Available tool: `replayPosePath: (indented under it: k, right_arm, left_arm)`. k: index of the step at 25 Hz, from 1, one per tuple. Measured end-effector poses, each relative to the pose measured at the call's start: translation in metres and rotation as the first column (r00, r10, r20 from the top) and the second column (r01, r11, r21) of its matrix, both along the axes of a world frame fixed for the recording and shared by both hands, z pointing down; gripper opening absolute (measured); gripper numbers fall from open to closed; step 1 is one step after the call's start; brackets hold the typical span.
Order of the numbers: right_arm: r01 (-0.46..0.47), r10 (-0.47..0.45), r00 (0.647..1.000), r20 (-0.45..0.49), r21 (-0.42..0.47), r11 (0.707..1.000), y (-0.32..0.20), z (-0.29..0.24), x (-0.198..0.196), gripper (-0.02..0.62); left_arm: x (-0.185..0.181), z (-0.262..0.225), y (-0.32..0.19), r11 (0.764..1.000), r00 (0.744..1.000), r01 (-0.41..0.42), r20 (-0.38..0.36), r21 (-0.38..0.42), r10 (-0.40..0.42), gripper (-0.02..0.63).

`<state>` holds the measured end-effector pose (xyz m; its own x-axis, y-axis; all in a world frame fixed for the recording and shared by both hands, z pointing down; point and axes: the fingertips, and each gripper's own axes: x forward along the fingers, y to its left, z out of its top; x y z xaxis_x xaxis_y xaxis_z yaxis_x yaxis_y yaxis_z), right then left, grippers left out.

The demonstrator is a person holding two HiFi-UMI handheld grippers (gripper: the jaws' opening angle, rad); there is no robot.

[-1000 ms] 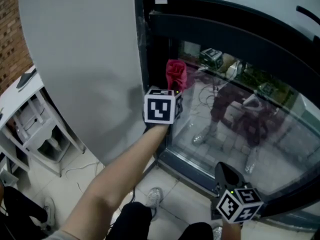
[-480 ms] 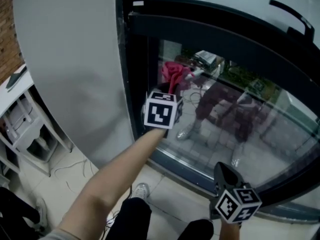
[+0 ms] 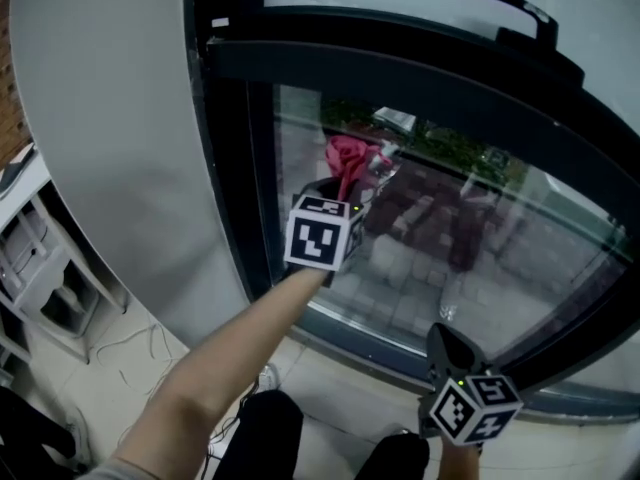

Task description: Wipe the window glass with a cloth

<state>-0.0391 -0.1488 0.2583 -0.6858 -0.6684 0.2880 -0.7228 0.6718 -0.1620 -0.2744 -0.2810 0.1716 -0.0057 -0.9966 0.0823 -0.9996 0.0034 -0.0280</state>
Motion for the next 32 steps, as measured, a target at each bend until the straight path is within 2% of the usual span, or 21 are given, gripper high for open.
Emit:
replayPosePath:
  k: [5,9,14,19,27,32]
  right_arm:
    - [-0.053,0.053,0.999,0.002,0.005,0.999,0.002,-0.005,0.039,-0.008]
    - [-0.097,0.097,0.995,0.001,0.015,0.995,0.005,-0.011,0.068,-0.008]
    - [-0.157,0.157,0.988,-0.001,0.024,0.987,0.011,-0.014,0.111,-0.008]
    - [-0.216,0.216,0.976,0.005,0.031,0.976,0.020,-0.018,0.146,-0.008]
    - [-0.294,0.294,0.956,0.009,0.023,0.956,0.028,-0.015,0.207,-0.008]
    - [-0.324,0.324,0.946,0.022,0.013,0.946,0.033,-0.011,0.233,-0.008]
  left_arm:
    - [0.042,-0.001,-0.004,0.999,0.999,-0.041,0.002,-0.007,0.041,0.054]
    - [0.089,-0.001,-0.008,0.994,0.994,-0.107,0.002,-0.008,0.107,0.054]
    - [0.140,0.000,-0.011,0.989,0.989,-0.147,-0.009,-0.007,0.147,0.054]
    - [0.194,0.005,-0.012,0.976,0.976,-0.219,-0.017,-0.022,0.218,0.054]
    - [0.261,0.007,-0.018,0.964,0.964,-0.264,-0.037,-0.021,0.263,0.054]
    - [0.312,0.009,-0.019,0.944,0.944,-0.329,-0.019,-0.030,0.328,0.052]
